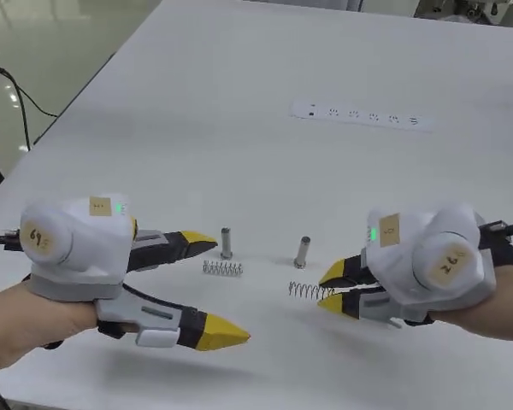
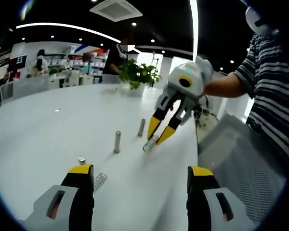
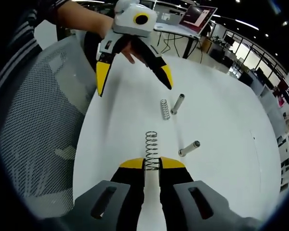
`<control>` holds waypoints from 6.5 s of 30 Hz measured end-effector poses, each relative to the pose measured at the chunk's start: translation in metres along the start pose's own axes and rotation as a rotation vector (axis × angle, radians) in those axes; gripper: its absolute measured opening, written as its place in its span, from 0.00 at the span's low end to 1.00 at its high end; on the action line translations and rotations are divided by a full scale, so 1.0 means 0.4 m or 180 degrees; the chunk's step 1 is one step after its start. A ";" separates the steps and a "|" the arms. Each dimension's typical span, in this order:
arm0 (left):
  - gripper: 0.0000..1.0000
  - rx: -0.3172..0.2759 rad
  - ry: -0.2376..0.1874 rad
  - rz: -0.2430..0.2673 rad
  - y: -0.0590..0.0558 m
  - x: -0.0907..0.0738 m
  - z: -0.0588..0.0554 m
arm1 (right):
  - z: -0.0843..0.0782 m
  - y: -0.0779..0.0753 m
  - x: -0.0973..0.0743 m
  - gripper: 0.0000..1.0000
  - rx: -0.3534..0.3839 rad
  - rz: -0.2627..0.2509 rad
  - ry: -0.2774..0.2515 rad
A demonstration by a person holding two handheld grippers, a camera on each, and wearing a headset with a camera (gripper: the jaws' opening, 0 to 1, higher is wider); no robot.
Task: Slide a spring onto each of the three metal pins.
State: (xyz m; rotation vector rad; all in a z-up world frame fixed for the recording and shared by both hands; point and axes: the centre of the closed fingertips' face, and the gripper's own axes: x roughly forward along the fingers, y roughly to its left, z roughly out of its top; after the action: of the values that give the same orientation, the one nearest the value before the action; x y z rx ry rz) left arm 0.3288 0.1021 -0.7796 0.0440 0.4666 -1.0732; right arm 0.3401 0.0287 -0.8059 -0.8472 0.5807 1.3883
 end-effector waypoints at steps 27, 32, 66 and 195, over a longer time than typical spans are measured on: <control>0.43 0.0092 0.0047 -0.0373 -0.055 0.085 0.019 | 0.043 0.043 -0.012 0.08 -0.0179 0.0085 -0.0061; 0.37 0.0108 0.0046 -0.0426 -0.058 0.097 0.020 | 0.050 0.047 -0.015 0.08 -0.0210 0.0090 -0.0079; 0.04 0.0304 -0.0054 -0.0565 -0.084 0.114 0.043 | 0.067 0.046 -0.026 0.08 -0.0215 0.0073 -0.0166; 0.25 0.0281 0.0155 -0.0500 -0.089 0.094 -0.013 | 0.175 0.076 -0.058 0.07 -0.0458 -0.0061 -0.0686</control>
State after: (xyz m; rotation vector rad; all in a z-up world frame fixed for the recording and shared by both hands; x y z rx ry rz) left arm 0.3114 0.0548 -0.7920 0.1130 0.4721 -1.2489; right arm 0.2985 0.0699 -0.7514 -0.8020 0.3096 1.4945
